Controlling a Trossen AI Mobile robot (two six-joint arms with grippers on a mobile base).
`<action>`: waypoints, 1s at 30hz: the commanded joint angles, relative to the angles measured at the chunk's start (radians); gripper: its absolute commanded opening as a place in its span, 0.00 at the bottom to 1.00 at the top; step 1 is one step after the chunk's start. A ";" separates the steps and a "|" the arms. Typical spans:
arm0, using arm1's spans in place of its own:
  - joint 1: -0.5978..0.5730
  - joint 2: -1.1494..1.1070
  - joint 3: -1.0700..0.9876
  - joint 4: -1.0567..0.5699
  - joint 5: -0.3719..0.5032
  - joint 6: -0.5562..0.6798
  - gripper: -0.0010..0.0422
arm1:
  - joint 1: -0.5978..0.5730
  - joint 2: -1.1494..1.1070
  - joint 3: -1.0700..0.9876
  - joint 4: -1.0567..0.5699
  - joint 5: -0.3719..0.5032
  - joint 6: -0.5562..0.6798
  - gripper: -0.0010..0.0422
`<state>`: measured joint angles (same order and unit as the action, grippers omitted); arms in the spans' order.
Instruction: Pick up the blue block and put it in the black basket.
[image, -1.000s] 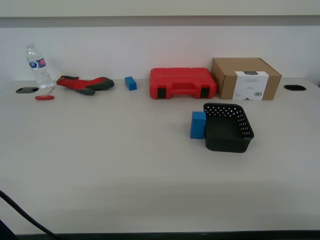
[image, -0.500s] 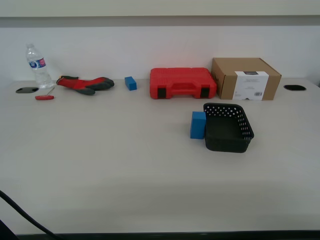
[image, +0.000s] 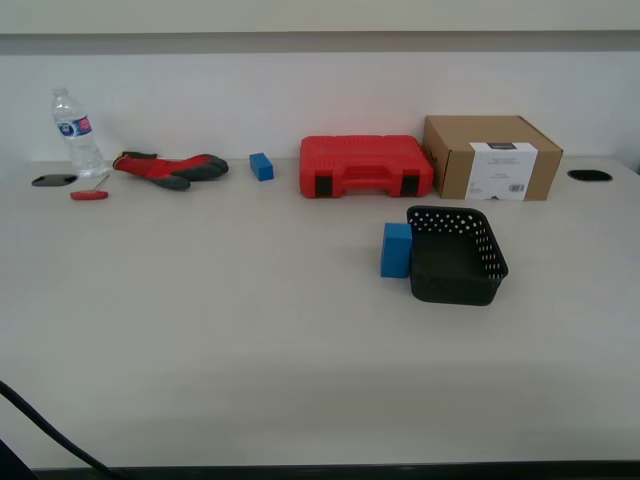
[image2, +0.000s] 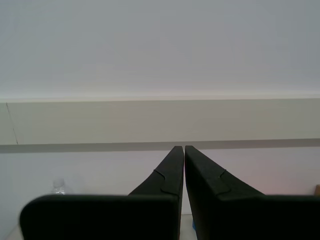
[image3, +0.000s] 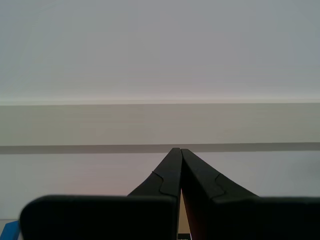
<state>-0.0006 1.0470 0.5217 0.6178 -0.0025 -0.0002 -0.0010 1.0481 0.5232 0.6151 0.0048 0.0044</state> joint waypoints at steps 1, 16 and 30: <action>0.001 0.000 0.002 0.002 0.000 0.000 0.02 | 0.001 0.004 0.000 0.051 -0.050 0.029 0.02; 0.001 0.000 0.002 0.003 0.000 0.000 0.02 | -0.151 0.277 0.094 -0.078 0.372 -0.130 0.02; 0.001 0.000 0.002 0.002 0.000 0.000 0.02 | -0.599 1.112 0.512 -0.169 0.238 0.319 0.02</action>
<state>0.0002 1.0470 0.5217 0.6170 -0.0025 -0.0002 -0.5957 2.1204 0.9890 0.4751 0.2405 0.3183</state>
